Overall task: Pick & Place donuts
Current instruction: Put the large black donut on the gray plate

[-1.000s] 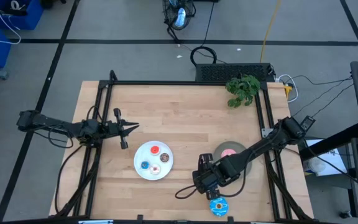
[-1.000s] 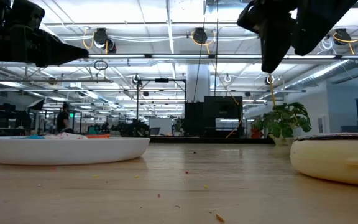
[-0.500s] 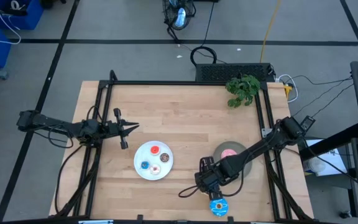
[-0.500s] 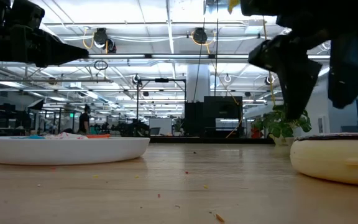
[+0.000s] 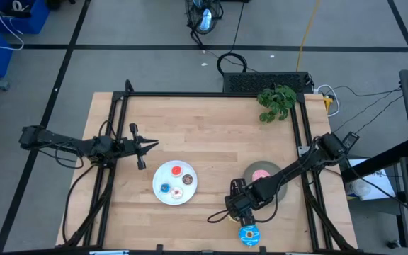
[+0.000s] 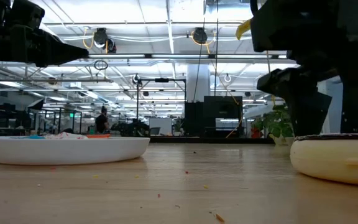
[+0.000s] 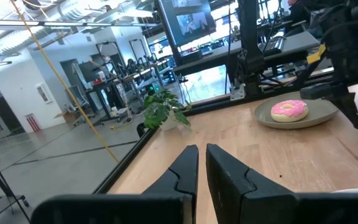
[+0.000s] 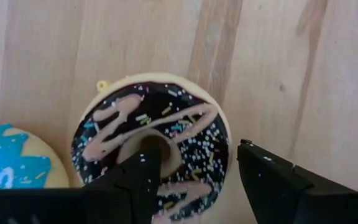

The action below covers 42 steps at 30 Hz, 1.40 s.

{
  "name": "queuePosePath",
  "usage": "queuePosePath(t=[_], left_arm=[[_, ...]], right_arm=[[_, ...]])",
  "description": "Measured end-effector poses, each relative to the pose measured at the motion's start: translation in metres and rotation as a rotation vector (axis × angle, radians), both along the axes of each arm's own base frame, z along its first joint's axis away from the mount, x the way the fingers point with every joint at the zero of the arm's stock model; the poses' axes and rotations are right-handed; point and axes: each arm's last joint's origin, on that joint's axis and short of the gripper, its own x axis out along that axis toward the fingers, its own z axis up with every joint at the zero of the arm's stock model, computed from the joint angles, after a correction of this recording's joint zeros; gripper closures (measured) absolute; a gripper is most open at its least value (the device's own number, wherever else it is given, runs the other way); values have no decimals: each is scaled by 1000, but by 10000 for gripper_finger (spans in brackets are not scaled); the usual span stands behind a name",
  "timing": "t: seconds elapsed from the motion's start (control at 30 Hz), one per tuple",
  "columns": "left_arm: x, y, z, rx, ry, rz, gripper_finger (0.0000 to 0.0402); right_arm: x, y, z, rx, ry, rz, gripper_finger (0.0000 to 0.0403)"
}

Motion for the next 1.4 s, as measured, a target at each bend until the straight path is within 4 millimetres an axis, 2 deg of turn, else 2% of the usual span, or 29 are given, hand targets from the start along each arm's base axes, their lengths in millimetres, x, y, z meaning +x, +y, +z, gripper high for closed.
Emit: queuePosePath(t=[0.3,0.4,0.63,0.73,0.8,0.9,1.03,1.2,1.4], left_arm=[[0,0,0,0,0,0,364],[0,0,0,0,-1,0,364],[0,0,0,0,0,0,364],[0,0,0,0,0,0,364],[0,0,0,0,-1,0,364],[0,0,0,0,-1,0,364],[0,0,0,0,-1,-1,364],[0,0,0,0,0,-1,364],[0,0,0,0,0,-1,364]], right_arm=[[-5,-3,-12,4,-9,14,215],[-5,-4,-12,3,-5,7,254],[-2,-11,-12,12,4,-32,380],[-1,-14,-9,16,2,-42,390],[-1,-15,-2,8,3,-49,379],[1,-17,22,11,-26,-61,367],[-4,-23,54,-30,-40,-86,377],[-23,-35,92,-61,-75,-132,393],[-53,-52,121,-96,-69,-282,386]])
